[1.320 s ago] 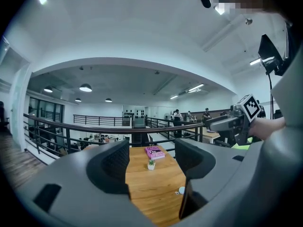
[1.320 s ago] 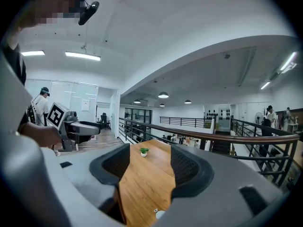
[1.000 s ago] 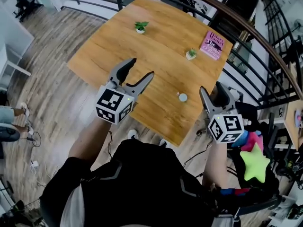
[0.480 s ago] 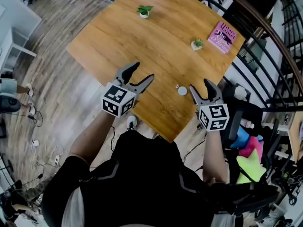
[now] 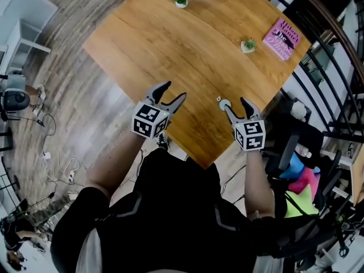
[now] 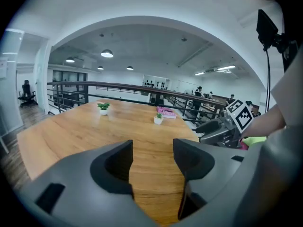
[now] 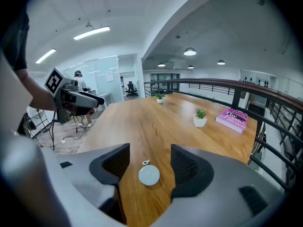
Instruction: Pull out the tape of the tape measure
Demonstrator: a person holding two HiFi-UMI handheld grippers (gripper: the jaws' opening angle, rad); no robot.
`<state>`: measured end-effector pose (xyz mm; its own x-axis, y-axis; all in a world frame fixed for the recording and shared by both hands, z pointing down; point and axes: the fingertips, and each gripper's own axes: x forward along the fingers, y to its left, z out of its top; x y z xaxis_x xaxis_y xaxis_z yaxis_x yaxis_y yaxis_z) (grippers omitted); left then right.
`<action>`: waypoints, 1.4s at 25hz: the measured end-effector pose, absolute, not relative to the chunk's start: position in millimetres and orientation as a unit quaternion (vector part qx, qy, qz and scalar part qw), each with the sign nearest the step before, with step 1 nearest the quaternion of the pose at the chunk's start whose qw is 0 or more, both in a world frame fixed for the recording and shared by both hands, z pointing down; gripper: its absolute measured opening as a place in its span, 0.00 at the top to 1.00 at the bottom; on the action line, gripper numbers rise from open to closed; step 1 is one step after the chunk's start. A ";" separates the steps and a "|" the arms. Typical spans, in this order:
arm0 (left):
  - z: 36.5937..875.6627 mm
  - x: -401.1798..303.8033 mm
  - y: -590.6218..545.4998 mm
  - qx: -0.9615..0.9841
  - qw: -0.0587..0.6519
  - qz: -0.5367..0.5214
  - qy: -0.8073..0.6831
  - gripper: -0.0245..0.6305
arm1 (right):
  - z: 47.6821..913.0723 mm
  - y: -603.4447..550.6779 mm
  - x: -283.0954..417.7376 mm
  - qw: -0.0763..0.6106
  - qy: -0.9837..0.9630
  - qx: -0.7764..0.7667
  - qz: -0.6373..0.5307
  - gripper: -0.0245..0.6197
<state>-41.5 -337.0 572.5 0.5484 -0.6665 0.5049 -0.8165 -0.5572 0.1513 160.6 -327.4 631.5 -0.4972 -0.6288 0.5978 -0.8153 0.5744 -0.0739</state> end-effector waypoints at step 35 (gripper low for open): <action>616.2 -50.7 -316.3 0.866 0.215 0.242 -0.381 0.53 | 723.9 -319.9 143.1 0.351 -0.813 0.416 0.208 0.62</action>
